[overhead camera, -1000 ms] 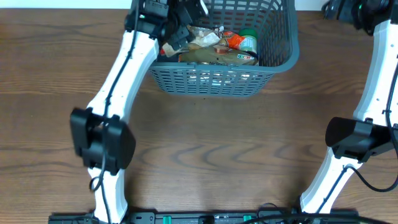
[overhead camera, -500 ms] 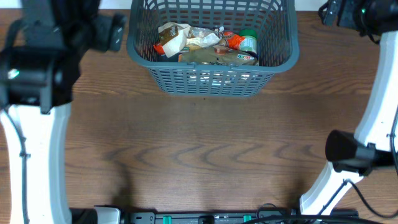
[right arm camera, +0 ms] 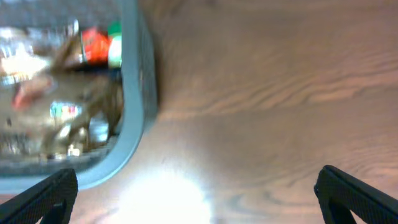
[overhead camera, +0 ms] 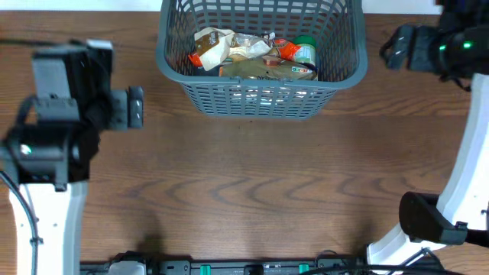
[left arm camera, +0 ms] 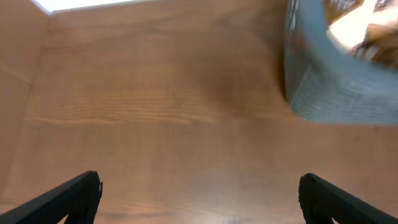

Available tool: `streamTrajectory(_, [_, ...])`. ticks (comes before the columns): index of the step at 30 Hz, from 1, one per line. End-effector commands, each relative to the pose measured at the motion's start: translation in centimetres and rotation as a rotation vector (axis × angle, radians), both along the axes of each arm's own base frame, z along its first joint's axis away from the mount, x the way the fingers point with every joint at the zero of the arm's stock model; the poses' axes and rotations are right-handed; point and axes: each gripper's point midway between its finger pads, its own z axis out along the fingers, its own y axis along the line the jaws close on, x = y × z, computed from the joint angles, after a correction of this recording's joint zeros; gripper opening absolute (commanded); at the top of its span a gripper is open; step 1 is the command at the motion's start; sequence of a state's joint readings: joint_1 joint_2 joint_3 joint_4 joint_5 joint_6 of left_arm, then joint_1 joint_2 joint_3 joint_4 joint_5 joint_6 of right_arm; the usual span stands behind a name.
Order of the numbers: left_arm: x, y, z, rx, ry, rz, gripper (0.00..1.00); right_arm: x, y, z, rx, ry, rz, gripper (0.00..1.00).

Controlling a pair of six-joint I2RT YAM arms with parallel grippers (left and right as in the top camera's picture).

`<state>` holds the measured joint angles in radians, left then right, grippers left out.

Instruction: Pack container

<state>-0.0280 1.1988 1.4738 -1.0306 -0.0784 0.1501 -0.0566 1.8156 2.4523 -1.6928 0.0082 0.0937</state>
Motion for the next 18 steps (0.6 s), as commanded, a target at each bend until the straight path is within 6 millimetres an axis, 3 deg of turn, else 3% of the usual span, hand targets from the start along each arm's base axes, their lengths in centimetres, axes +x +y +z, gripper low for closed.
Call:
streamTrajectory(1, [-2.4, 0.2, -2.0, -0.012, -0.016, 0.019, 0.98, -2.3, 0.8, -0.3, -0.043, 0.03, -0.023, 0.99])
streamTrajectory(5, [-4.6, 0.0, -4.5, 0.004, -0.035, -0.022, 0.98, -4.3, 2.4, -1.0, -0.079, 0.023, -0.01, 0.99])
streamTrajectory(9, [-6.0, -0.8, -5.0, -0.017, -0.133, -0.057, 0.98, -6.6, 4.2, -1.8, -0.099, -0.029, 0.016, 0.99])
streamTrajectory(13, [-7.9, -0.8, -5.1, -0.019, -0.204, -0.061, 0.99, -9.5, 5.6, -4.3, -0.078, -0.074, 0.043, 0.99])
streamTrajectory(18, [-9.6, -0.8, -5.0, -0.019, -0.263, -0.066, 0.98, -12.0, 6.1, -8.7, -0.052, -0.12, 0.061, 0.99])
